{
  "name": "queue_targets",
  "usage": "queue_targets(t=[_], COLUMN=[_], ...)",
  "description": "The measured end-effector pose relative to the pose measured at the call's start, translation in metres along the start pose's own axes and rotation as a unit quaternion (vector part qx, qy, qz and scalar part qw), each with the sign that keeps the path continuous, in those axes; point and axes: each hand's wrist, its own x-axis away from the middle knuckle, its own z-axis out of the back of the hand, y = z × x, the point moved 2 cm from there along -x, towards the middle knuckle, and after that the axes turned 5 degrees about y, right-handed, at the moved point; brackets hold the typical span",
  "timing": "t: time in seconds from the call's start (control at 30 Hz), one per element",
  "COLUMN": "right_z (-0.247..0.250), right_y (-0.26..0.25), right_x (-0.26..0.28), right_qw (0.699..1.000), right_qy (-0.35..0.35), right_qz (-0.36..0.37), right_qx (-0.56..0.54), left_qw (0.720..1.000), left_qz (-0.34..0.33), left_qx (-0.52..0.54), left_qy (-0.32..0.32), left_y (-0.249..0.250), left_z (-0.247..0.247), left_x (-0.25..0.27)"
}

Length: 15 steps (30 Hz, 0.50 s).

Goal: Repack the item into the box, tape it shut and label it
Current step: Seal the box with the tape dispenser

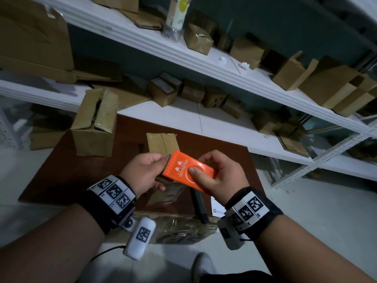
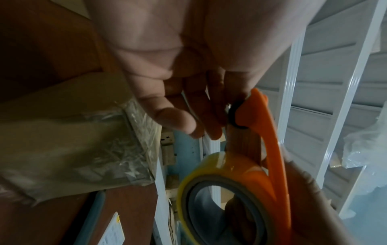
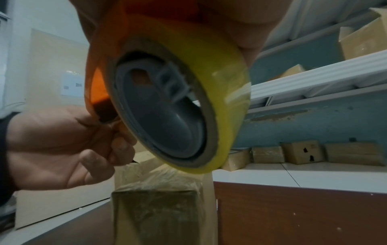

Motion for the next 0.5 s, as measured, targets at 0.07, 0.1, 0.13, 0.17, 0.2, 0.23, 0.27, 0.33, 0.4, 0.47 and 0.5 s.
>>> queue_targets(t=[0.07,0.1,0.13,0.17,0.2,0.23,0.27,0.33,0.4,0.47,0.5], right_z=[-0.001,-0.001,-0.001,-0.002,-0.002,-0.003,-0.003,-0.003,-0.003,-0.003,-0.004], right_y=[0.0,0.0,0.0,0.0,0.001,0.001,0.001,0.002,0.004,0.006,0.007], right_x=[0.001,0.001,0.0,-0.001,-0.001,-0.003,-0.004,-0.007,-0.01,-0.012,-0.013], right_qw=[1.0,1.0,1.0,1.0,1.0,1.0,1.0,0.999,0.999,0.999,0.999], right_qy=[0.0,-0.001,-0.004,-0.009,-0.013,-0.016,-0.019,-0.026,-0.025,-0.021,-0.02], right_qz=[0.009,0.013,0.014,0.013,0.011,0.01,0.01,0.014,0.019,0.019,0.018], right_qx=[0.001,0.002,0.003,0.006,0.01,0.013,0.015,0.017,0.023,0.023,0.021], left_qw=[0.999,0.996,0.991,0.985,0.979,0.973,0.969,0.961,0.954,0.95,0.948], left_qz=[-0.022,-0.041,-0.062,-0.082,-0.098,-0.111,-0.121,-0.137,-0.147,-0.15,-0.15], left_qx=[-0.043,-0.077,-0.114,-0.147,-0.172,-0.189,-0.201,-0.217,-0.231,-0.244,-0.252], left_qy=[-0.002,0.005,0.018,0.035,0.053,0.069,0.082,0.104,0.12,0.125,0.126], left_y=[0.001,0.002,0.002,0.002,0.003,0.004,0.005,0.006,0.006,0.006,0.006], left_z=[0.003,0.004,0.005,0.006,0.007,0.008,0.008,0.007,0.008,0.01,0.01], left_x=[0.001,0.001,0.001,0.0,0.0,-0.001,-0.001,0.0,-0.001,-0.002,-0.001])
